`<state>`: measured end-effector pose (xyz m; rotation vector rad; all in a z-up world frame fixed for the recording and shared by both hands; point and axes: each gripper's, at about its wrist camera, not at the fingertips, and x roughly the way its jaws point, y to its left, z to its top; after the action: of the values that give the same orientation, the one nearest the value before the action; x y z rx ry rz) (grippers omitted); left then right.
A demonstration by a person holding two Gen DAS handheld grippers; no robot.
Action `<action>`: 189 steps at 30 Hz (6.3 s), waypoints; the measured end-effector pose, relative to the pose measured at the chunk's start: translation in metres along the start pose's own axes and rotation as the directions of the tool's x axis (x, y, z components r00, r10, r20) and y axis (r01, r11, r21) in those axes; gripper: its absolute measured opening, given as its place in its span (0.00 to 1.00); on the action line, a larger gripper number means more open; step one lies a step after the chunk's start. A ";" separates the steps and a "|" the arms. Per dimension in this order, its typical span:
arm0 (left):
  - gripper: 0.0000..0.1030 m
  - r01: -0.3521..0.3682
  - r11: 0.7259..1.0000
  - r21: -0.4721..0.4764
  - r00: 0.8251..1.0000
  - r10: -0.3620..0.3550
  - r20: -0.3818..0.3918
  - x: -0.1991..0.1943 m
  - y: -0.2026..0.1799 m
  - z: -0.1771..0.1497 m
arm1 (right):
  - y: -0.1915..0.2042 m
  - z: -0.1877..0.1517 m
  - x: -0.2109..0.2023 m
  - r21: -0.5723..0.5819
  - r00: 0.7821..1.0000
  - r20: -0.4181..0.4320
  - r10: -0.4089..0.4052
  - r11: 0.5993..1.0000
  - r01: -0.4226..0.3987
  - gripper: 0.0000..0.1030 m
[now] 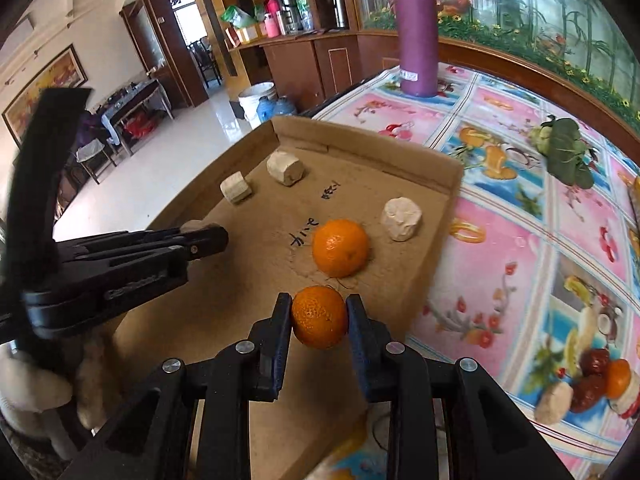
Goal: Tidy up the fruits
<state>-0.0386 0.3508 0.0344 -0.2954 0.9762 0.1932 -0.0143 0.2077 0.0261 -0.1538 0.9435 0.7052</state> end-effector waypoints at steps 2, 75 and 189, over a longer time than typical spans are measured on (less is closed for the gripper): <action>0.31 0.021 1.000 -0.016 1.000 -0.021 0.014 -0.003 0.001 -0.001 | 0.003 0.000 0.007 0.004 1.000 -0.009 0.001 1.000 -0.001 0.30; 0.83 -0.073 0.928 0.365 0.985 0.009 0.174 -0.066 -0.206 -0.107 | -0.154 -0.155 -0.171 0.504 0.919 0.208 -0.336 0.842 0.194 0.71; 0.26 -0.047 0.997 0.058 0.998 0.045 0.039 -0.011 0.007 -0.032 | 0.043 -0.020 0.001 -0.184 1.000 -0.007 -0.028 0.983 0.026 0.43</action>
<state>-0.0717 0.3468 0.0260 -0.2143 0.9505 0.2108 -0.0543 0.2331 0.0206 -0.3328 0.8825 0.7667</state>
